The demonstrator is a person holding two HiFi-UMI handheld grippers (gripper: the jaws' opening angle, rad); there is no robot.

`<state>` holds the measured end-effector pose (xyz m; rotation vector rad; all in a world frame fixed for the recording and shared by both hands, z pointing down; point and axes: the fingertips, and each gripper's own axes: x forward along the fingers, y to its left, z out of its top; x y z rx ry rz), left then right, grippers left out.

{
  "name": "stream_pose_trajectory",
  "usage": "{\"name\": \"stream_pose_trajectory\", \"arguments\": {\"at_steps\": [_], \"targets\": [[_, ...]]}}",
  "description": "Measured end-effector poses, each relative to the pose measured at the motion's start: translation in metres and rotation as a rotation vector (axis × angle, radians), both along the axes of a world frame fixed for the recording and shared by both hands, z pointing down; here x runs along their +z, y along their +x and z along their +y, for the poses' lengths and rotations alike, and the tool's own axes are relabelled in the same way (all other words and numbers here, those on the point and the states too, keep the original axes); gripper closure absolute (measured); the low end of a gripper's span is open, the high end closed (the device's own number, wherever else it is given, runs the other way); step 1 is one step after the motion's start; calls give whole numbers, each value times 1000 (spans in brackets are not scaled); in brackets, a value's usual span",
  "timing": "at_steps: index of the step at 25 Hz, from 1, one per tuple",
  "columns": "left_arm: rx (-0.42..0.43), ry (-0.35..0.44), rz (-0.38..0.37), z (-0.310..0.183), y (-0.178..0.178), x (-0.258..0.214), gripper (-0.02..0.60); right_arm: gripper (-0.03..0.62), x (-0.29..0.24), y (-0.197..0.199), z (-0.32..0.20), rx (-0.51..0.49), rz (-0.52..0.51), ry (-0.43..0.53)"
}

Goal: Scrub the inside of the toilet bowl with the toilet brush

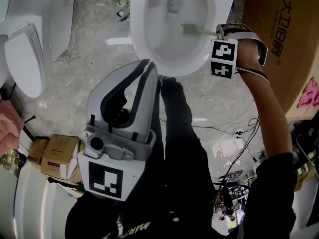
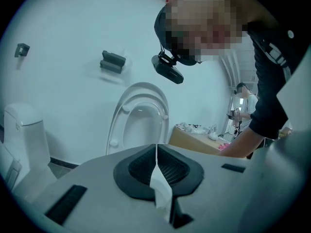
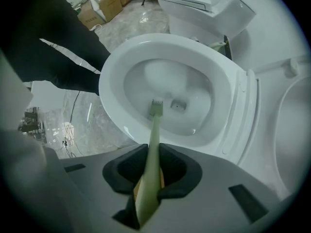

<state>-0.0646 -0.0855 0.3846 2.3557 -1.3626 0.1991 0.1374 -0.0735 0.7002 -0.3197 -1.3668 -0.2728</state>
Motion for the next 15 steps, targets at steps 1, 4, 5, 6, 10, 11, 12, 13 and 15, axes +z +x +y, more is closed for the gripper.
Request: {"name": "stream_pose_trajectory", "arguments": {"at_steps": [1,4,5,6,10,11,12,13,15], "targets": [[-2,-3,-1,0,-1,0,548,507,0,-1,3,-4,-1,-14],[-3,-10,-3,0,-2,2,548,507,-2,-3,11,-10,-2,-54],[-3,-11,-3,0,-2,3,548,507,-2,-4,13,-12,-3,-69],[-4,-11,-4,0,-2,3,548,507,-3,-4,15,-13,-5,-84],[-13,-9,-1,-2,-2,3,548,507,-6,-7,23,-20,-15,-140],[-15,-9,0,-3,-2,3,548,507,-7,-7,25,-20,-14,-155],[-15,-10,0,-3,-2,3,548,507,-8,-7,27,-20,-14,-170],[-16,-12,-1,-3,-2,4,548,507,-8,-7,30,-20,-14,-184],[-16,-14,-3,-2,-2,4,548,507,-9,-7,34,-21,-16,-208]]}}
